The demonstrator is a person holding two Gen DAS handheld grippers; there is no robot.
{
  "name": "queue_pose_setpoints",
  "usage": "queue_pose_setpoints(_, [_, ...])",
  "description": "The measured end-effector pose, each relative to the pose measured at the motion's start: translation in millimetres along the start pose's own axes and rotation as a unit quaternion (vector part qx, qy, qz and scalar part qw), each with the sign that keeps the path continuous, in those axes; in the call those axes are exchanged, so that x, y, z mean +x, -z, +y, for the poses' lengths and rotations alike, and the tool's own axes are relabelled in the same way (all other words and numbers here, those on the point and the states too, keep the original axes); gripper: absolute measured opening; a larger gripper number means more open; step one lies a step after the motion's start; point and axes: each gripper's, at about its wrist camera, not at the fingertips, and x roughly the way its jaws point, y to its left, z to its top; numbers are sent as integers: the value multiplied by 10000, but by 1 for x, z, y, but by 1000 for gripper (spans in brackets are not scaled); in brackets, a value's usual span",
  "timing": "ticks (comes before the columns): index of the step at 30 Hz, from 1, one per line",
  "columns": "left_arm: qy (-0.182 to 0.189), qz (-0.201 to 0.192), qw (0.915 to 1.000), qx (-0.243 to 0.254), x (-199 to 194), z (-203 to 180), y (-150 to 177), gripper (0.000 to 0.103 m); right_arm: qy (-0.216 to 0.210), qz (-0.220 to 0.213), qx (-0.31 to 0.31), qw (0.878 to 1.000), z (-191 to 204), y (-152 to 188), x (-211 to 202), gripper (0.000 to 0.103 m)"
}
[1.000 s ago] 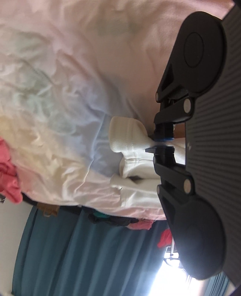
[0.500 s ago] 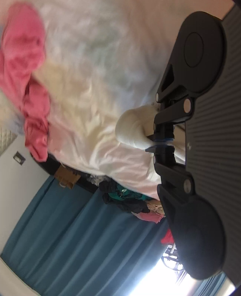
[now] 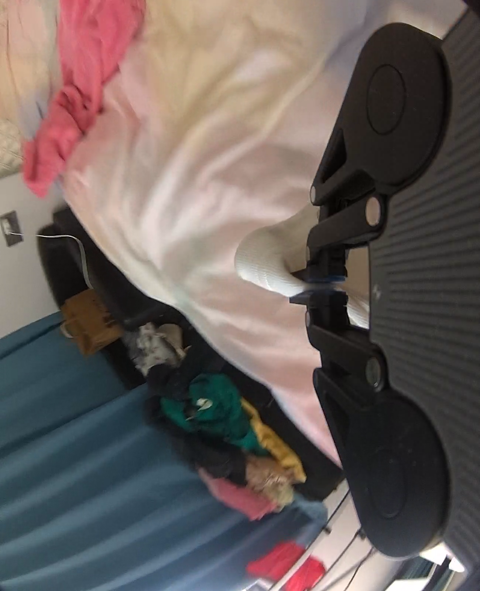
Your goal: Fold clothes
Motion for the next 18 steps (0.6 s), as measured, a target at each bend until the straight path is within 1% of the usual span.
queue_pose_setpoints(2, [-113,-2,9999,61,21,-8,3,15,78,65,-116,9999,6,11,25,7])
queue_pose_setpoints(5, [-292,-38,9995,130,46,-16,9,15,128,164,-131,9997,10,21,45,8])
queue_pose_setpoints(6, [-341,-51,9993,160,51,-18,11,15,79,182,-99,9998,9,21,47,8])
queue_pose_setpoints(8, [-350,-51,9988,334,56,-23,14,17,-32,214,-3,9998,7,19,49,11])
queue_pose_setpoints(10, [-308,-30,9988,390,51,-23,14,23,-206,309,228,9990,1,17,45,12])
queue_pose_setpoints(11, [-261,-25,9990,373,46,-21,14,26,-330,386,368,9980,-2,15,40,16])
queue_pose_setpoints(12, [-197,-25,9992,340,40,-18,14,34,-463,438,450,9970,-6,14,32,19])
queue_pose_setpoints(13, [-119,-81,9993,331,30,-14,13,40,-596,489,532,9956,-10,12,23,29])
queue_pose_setpoints(14, [-29,-184,9992,341,18,-8,13,52,-725,529,603,9941,-14,11,14,41])
queue_pose_setpoints(15, [61,-261,9991,339,5,-4,15,57,-838,524,640,9930,-18,11,1,47])
queue_pose_setpoints(16, [150,-314,9989,326,-7,0,19,59,-939,505,697,9919,-23,13,-14,57])
queue_pose_setpoints(17, [239,-367,9985,313,-19,4,23,65,-1043,489,768,9904,-29,15,-28,59])
queue_pose_setpoints(18, [329,-421,9981,300,-31,8,26,74,-1158,485,894,9881,-37,19,-43,59])
